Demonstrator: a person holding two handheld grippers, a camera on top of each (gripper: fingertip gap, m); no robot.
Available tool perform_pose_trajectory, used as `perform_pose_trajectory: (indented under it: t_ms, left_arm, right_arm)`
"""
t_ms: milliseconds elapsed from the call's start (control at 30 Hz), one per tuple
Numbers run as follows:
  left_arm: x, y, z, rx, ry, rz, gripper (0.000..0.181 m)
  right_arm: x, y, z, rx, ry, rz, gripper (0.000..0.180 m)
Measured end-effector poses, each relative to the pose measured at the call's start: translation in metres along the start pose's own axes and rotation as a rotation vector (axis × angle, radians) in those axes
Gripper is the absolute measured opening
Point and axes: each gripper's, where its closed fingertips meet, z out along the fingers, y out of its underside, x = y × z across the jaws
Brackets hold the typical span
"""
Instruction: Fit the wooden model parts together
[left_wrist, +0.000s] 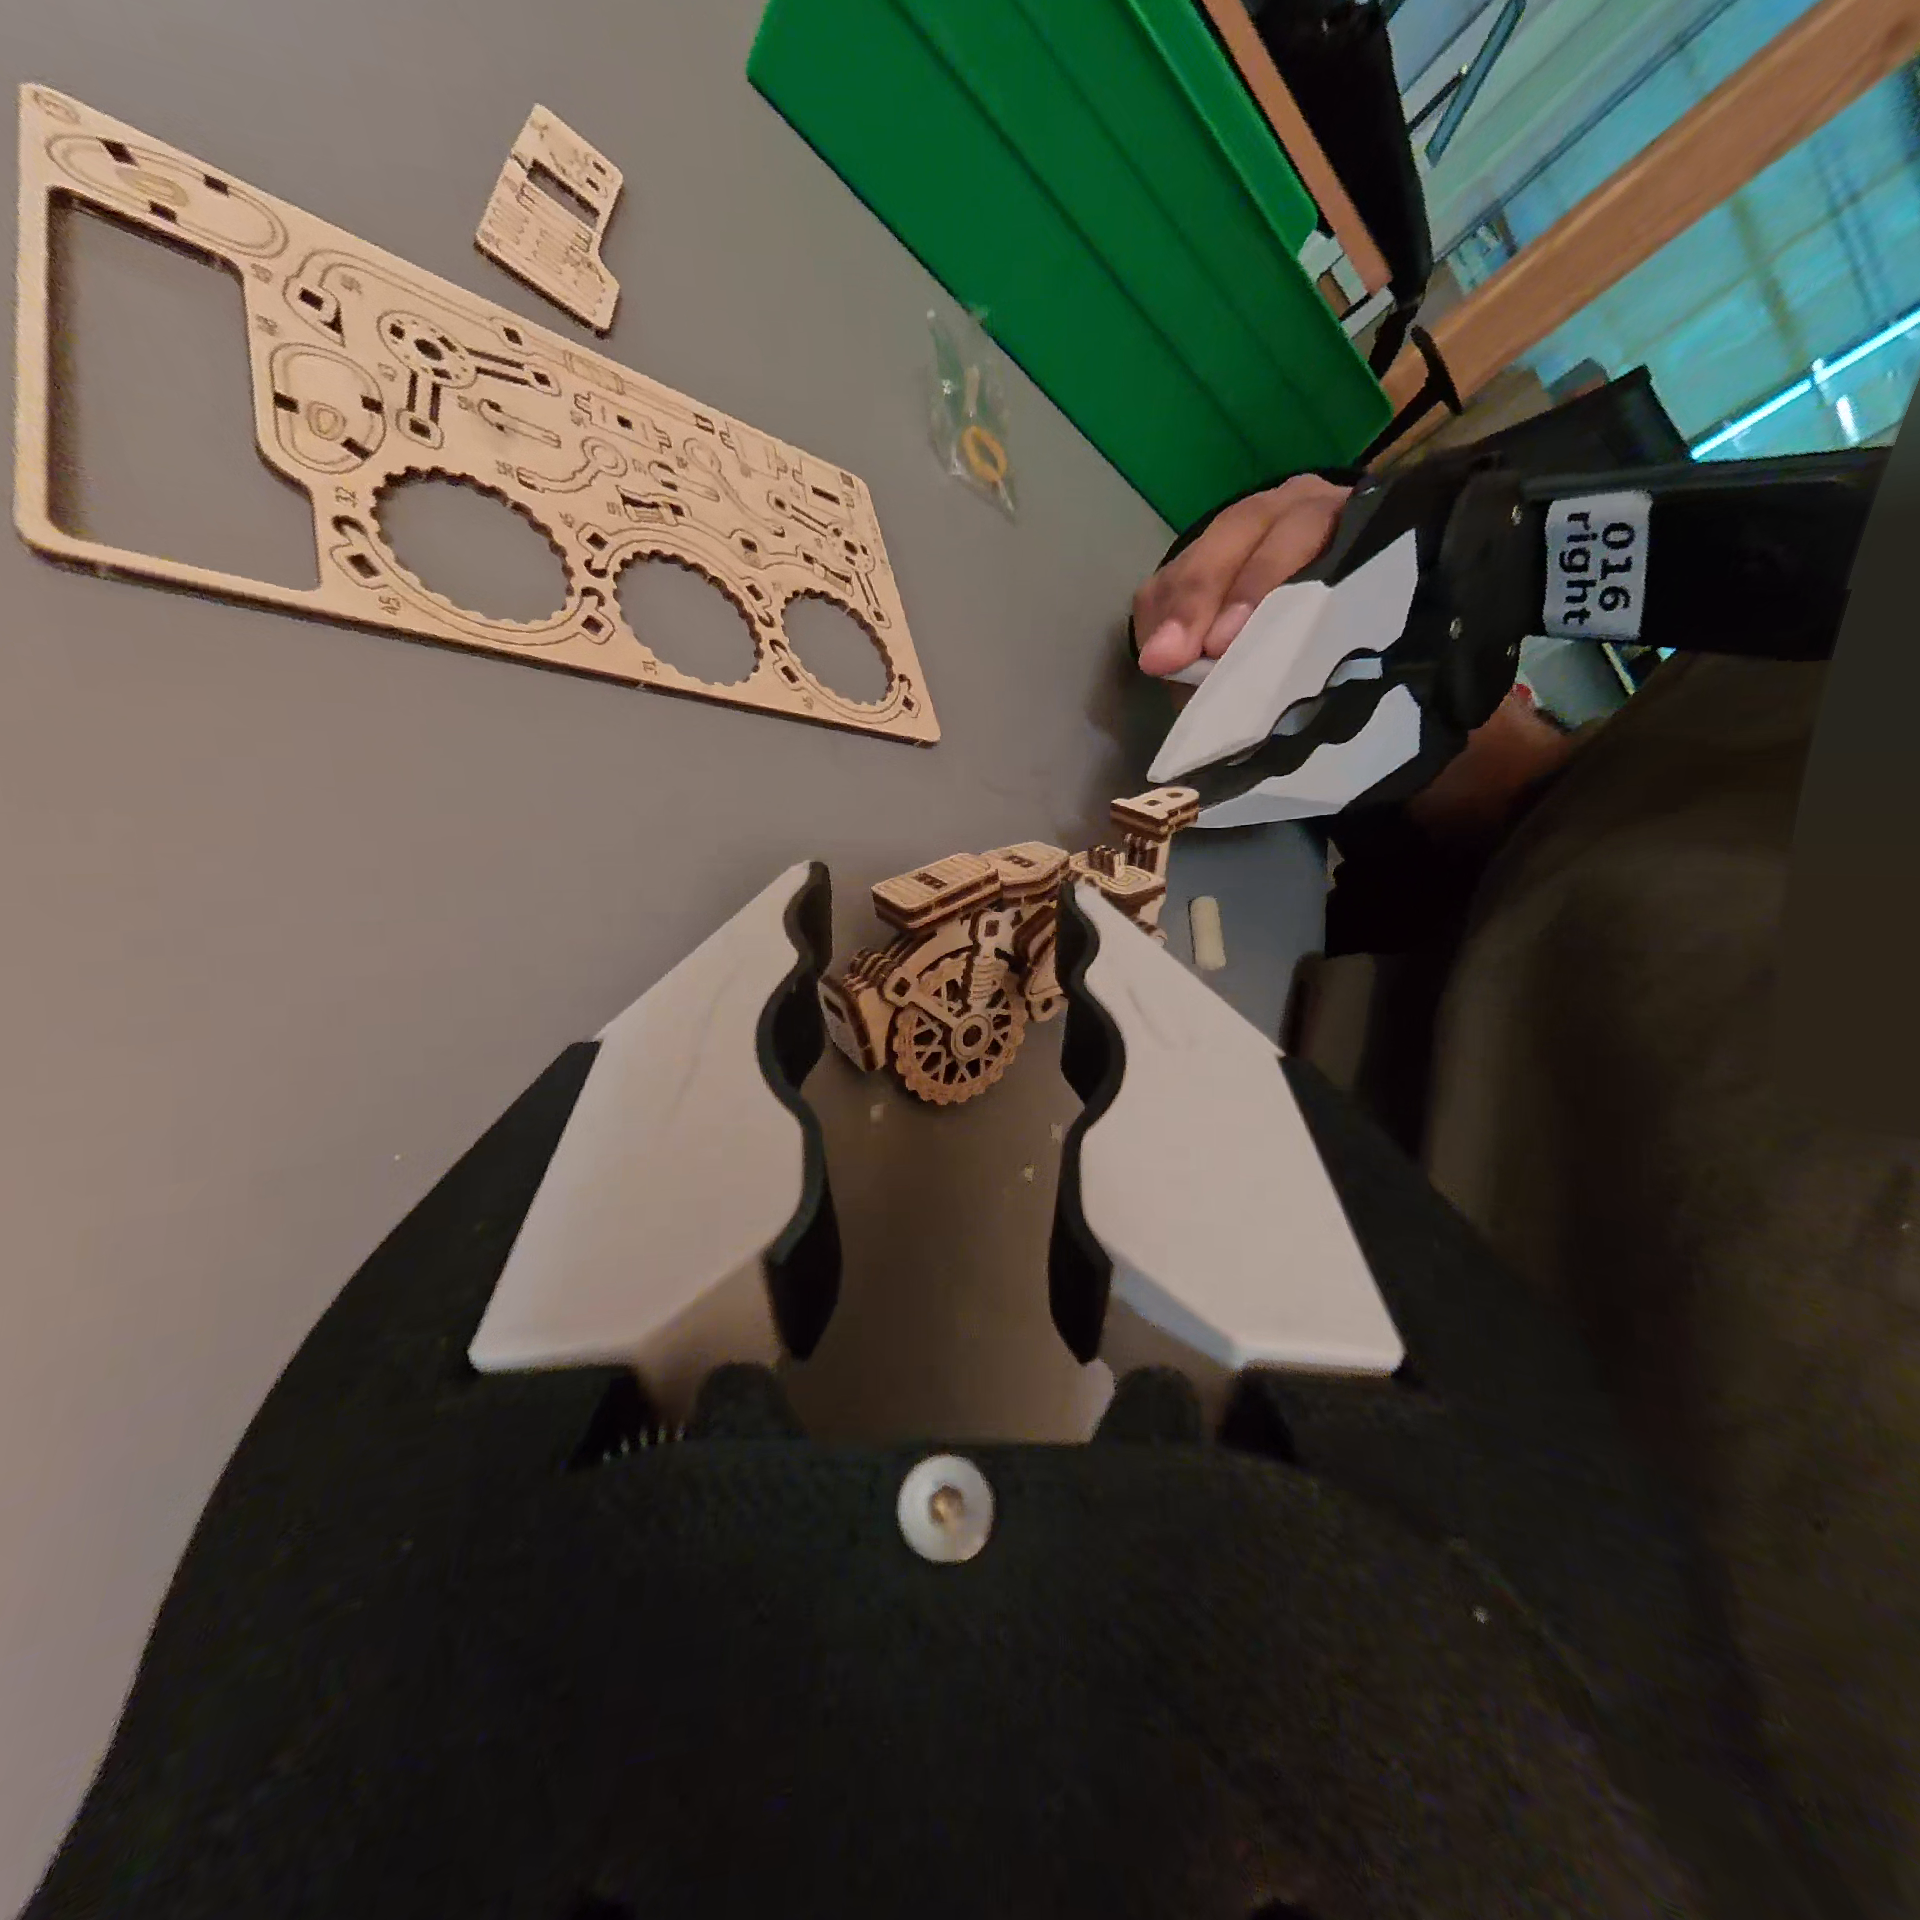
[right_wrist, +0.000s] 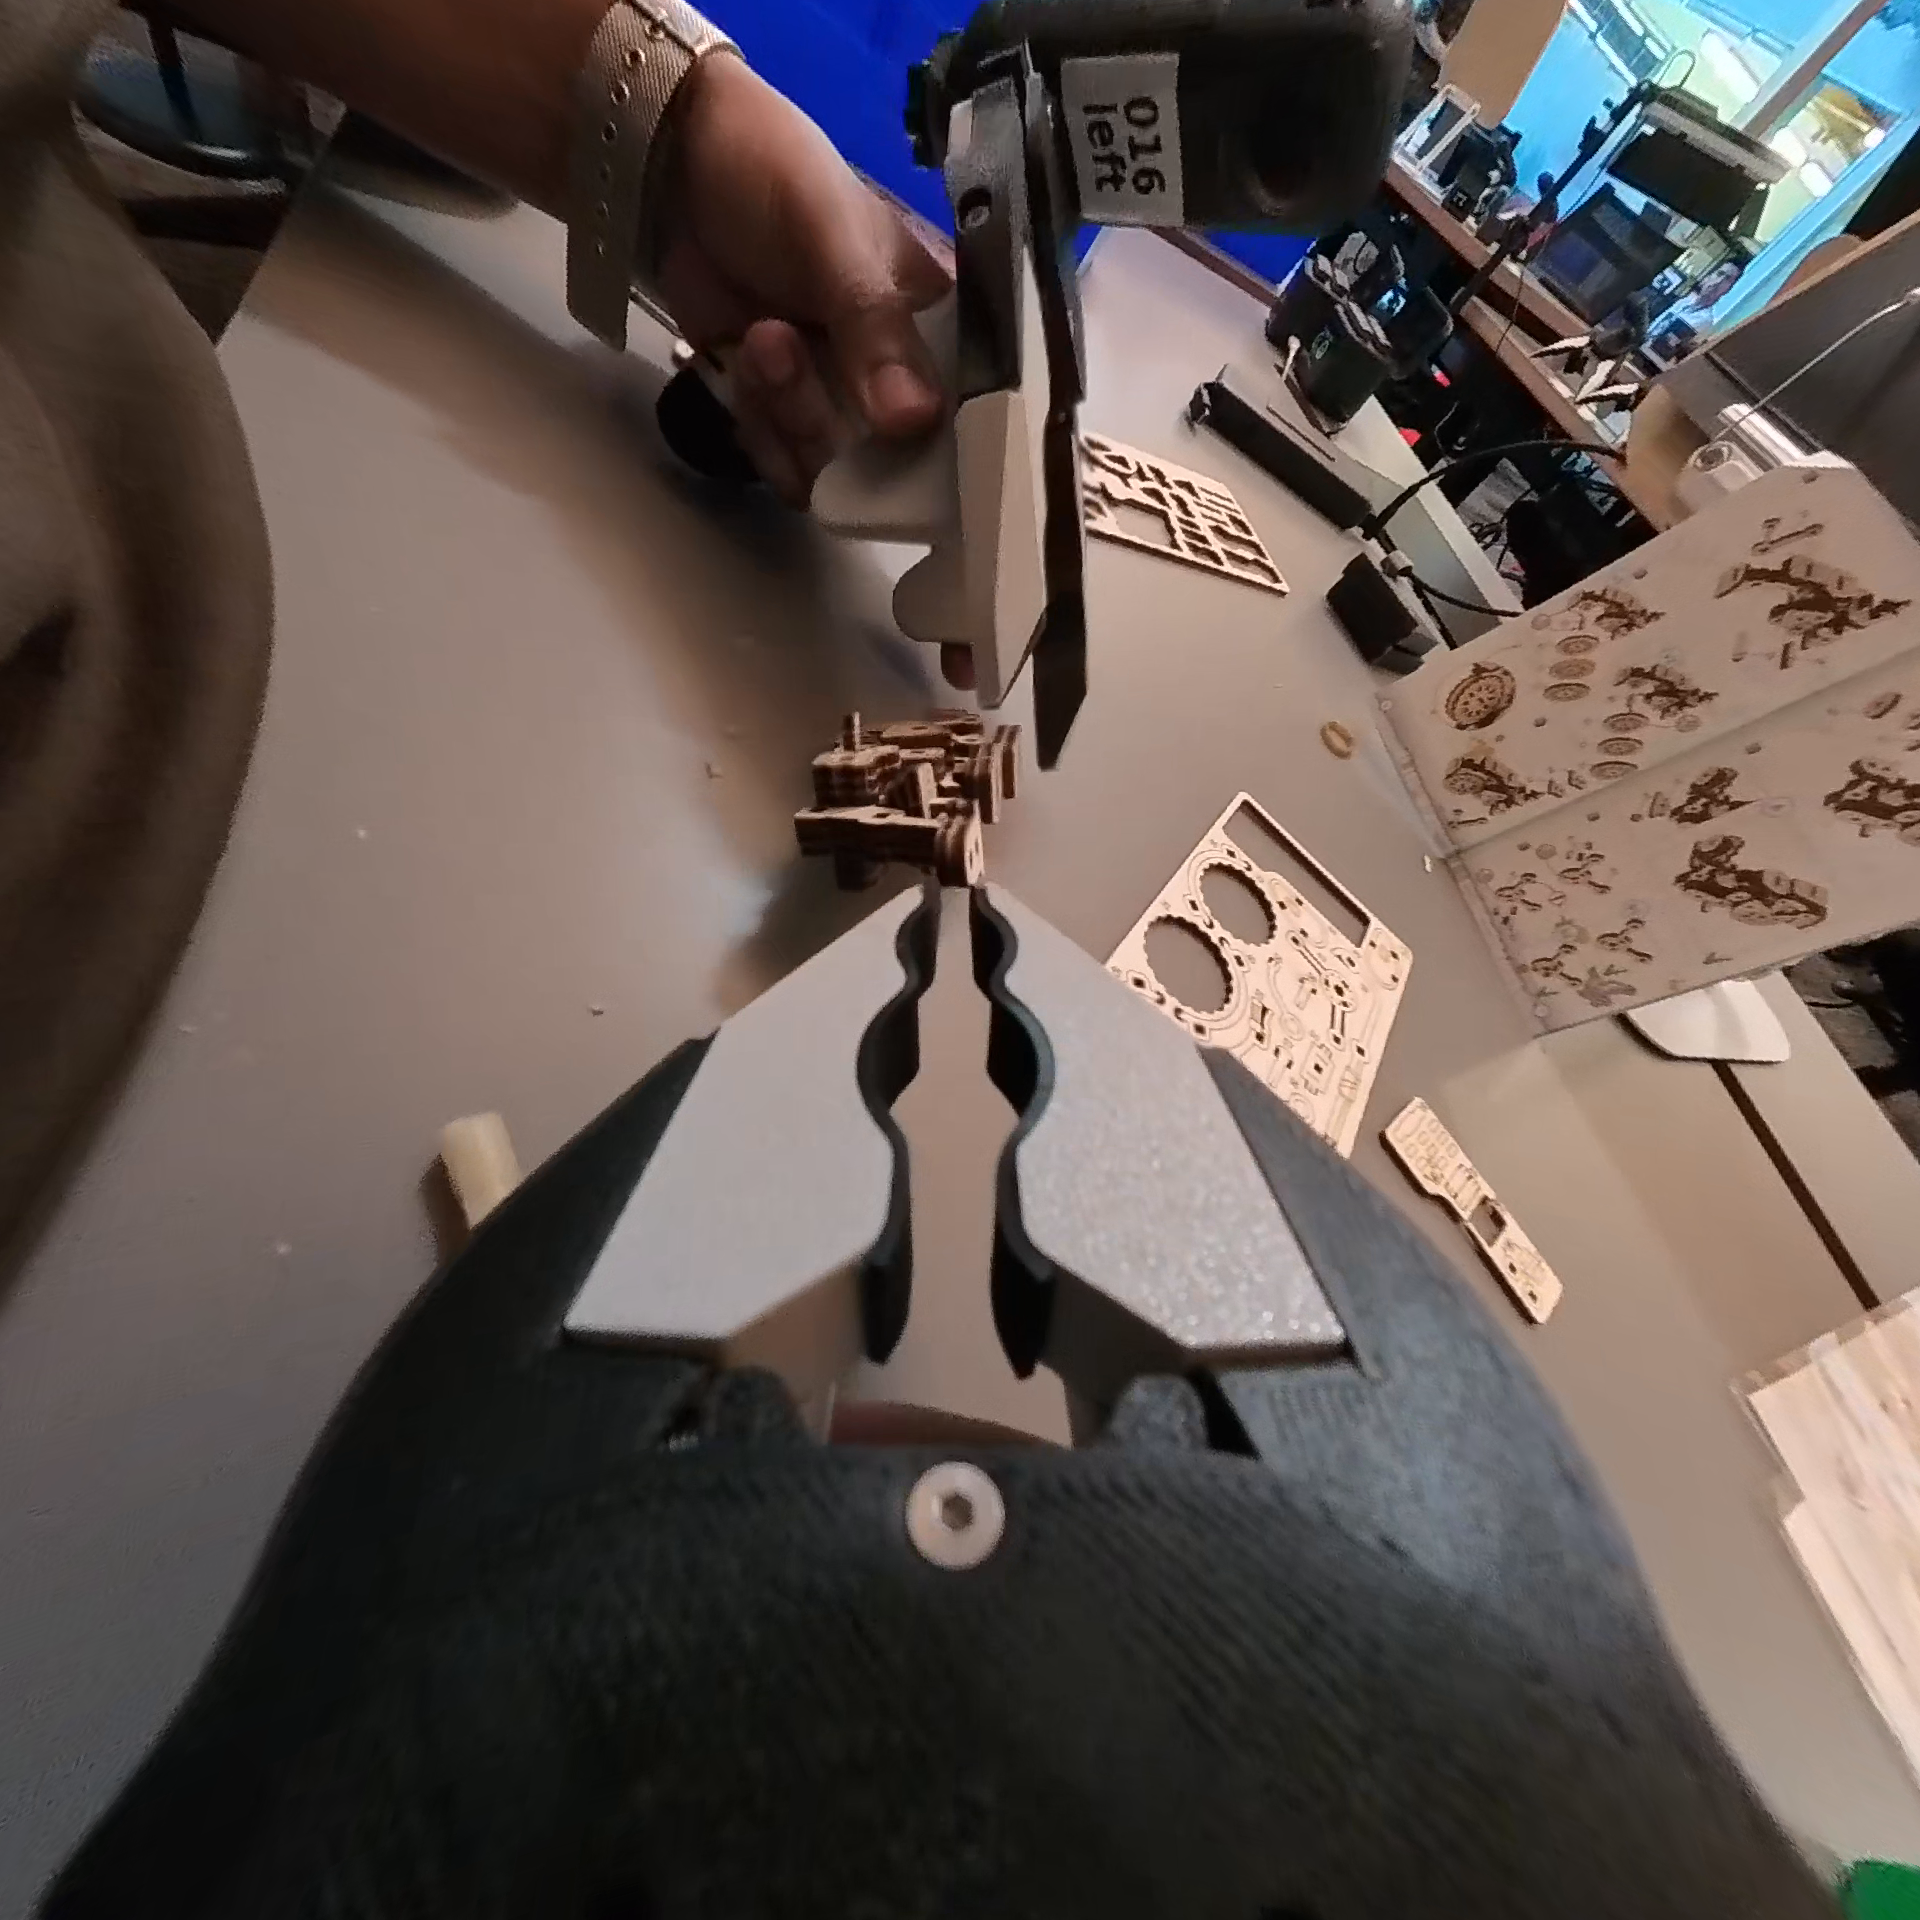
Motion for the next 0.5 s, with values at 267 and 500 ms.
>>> perform_pose_trajectory:
  t_ms: [267,500]
  left_arm:
    - [0.004,0.004,0.004,-0.027,0.004,0.025,0.038]
    - [0.005,0.002,-0.002,-0.012,0.034,0.003,0.036]
  right_arm:
    - [0.001,0.002,0.001,-0.016,0.006,-0.005,0.004]
    - [0.005,0.008,0.001,-0.043,0.023,0.012,0.001]
